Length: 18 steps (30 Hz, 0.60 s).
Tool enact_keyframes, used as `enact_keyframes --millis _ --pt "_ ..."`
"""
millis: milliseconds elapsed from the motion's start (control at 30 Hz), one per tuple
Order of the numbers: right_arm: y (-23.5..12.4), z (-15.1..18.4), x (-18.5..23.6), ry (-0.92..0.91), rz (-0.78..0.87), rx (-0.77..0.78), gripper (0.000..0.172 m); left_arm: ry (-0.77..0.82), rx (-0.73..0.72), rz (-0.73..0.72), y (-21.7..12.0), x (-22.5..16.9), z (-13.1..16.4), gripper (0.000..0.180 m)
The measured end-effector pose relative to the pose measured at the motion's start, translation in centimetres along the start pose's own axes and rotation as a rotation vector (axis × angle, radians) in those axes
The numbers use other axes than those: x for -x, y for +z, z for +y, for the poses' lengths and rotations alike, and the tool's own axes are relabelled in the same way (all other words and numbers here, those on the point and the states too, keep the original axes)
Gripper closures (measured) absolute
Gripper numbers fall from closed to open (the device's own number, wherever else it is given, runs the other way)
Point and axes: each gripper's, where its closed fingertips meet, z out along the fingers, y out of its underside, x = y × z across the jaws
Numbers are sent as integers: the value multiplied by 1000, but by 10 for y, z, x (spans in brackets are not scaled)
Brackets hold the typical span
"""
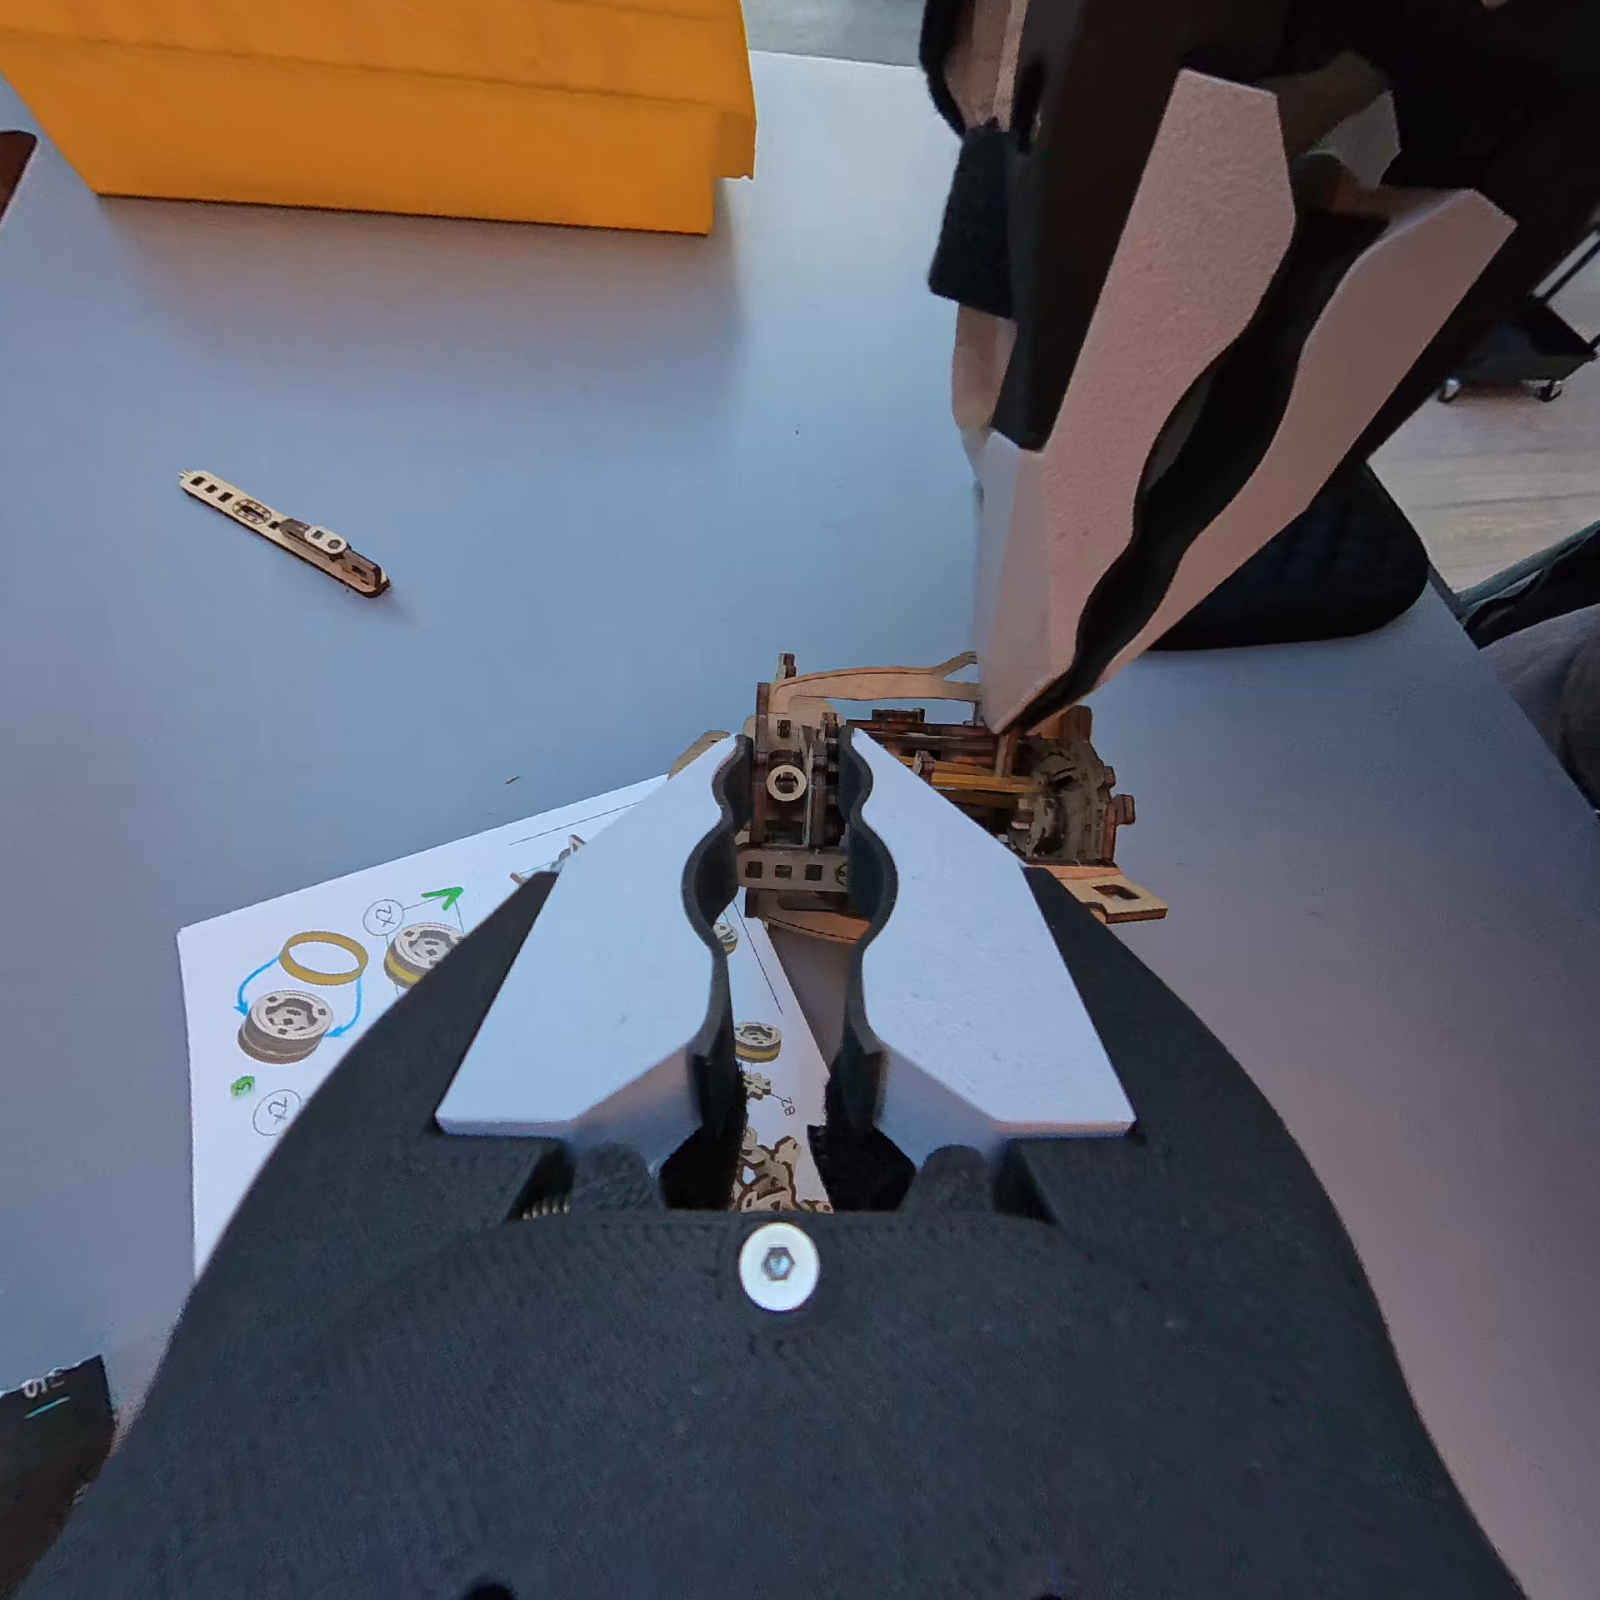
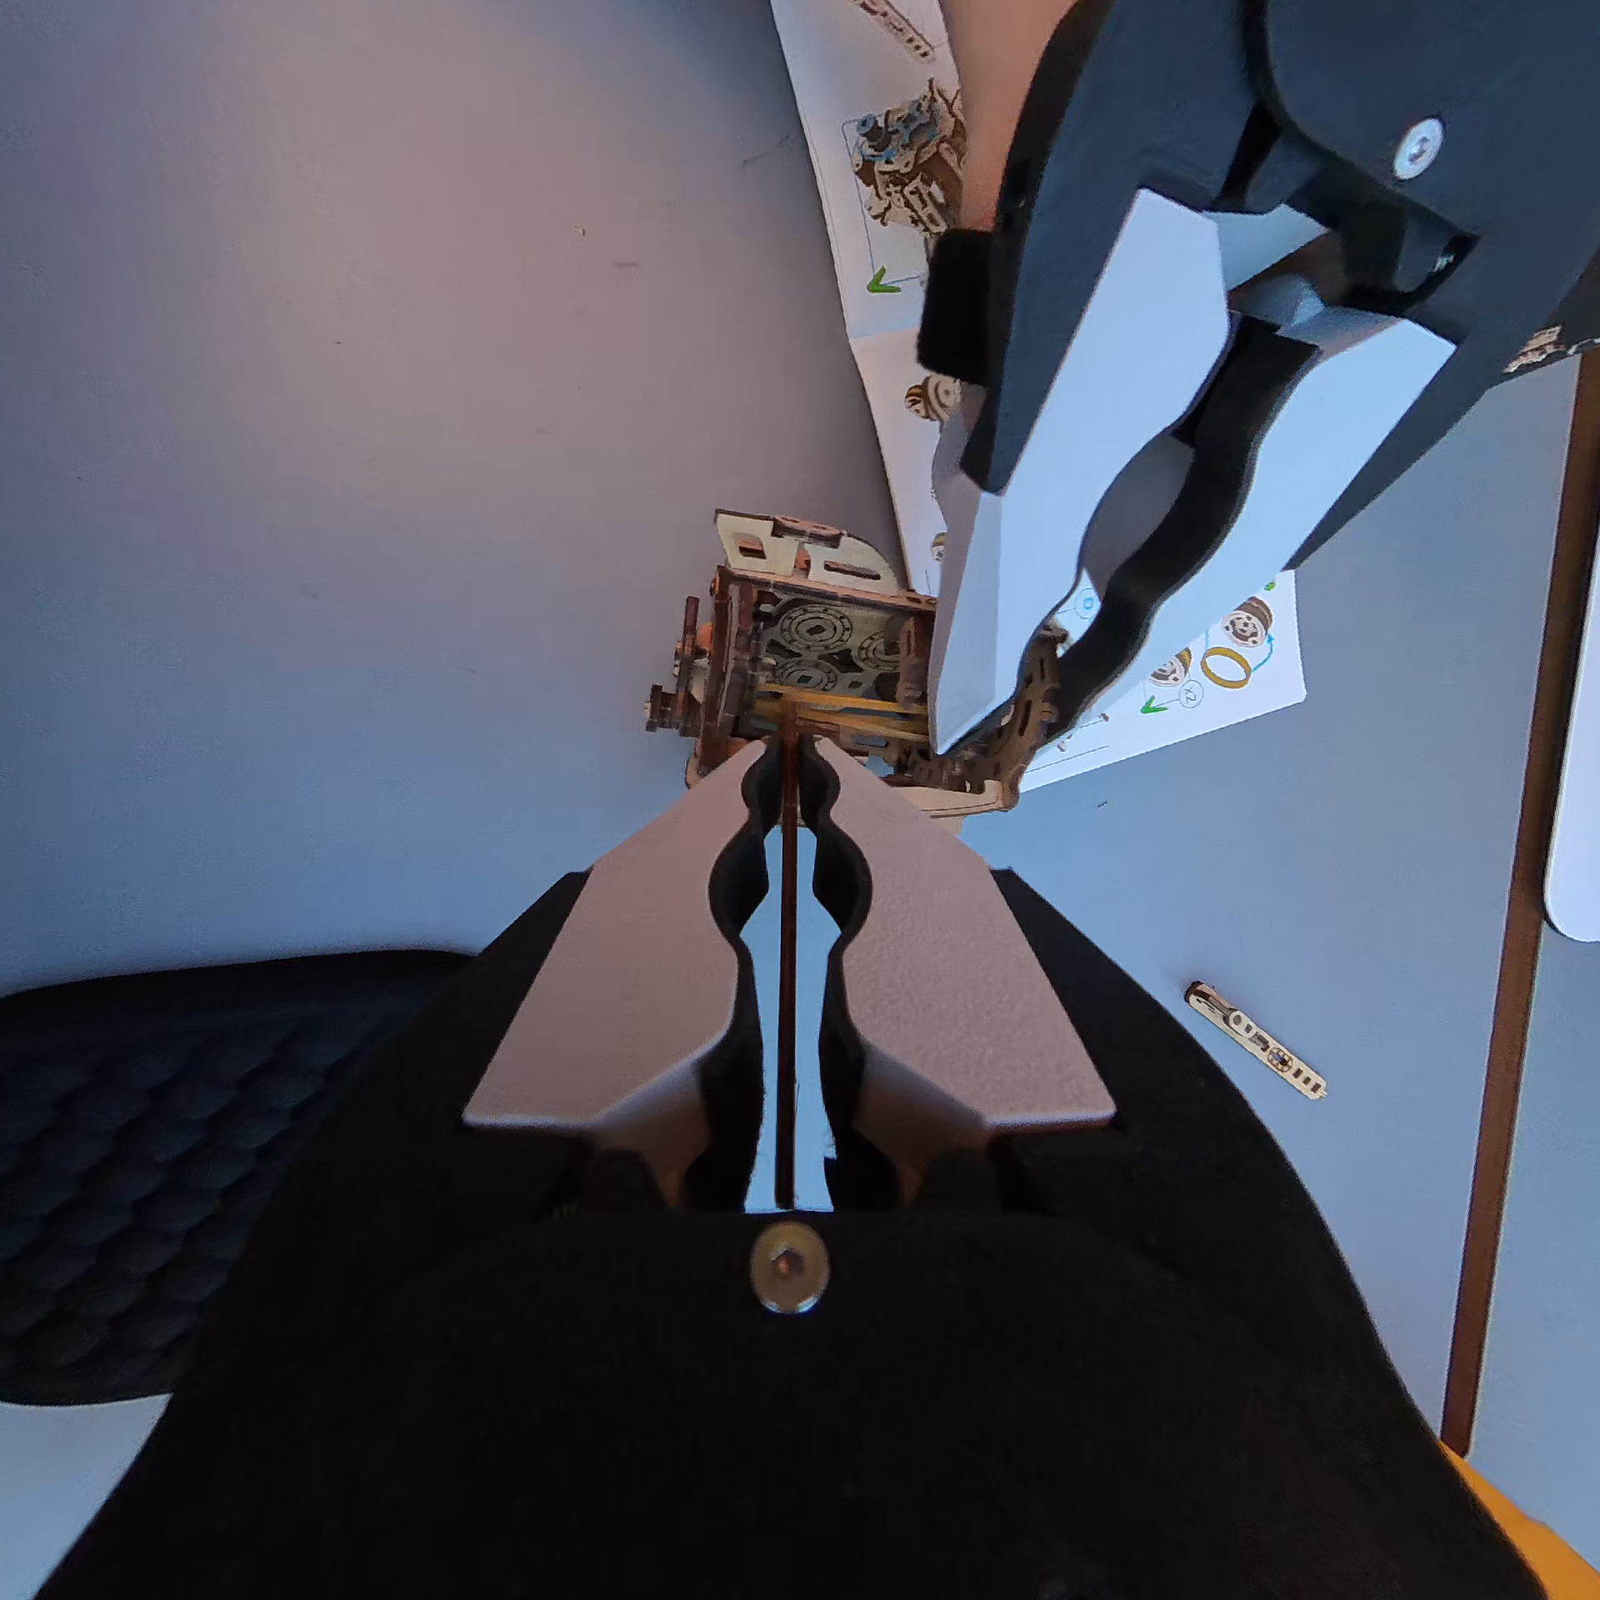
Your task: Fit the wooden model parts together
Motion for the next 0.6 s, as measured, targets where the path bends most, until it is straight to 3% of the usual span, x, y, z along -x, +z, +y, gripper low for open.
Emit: enact_keyframes --millis 33,333,600 --pt "0 0 0 -2 0 -2 171 -6 -2 2 0 0 0 164" --pt "0 -3 6 47 -103 -71 171 13 1 -2 1 -1 0 164" --pt "2 0 3 41 -75 -59 171 -16 -20 14 0 -2 -1 164"
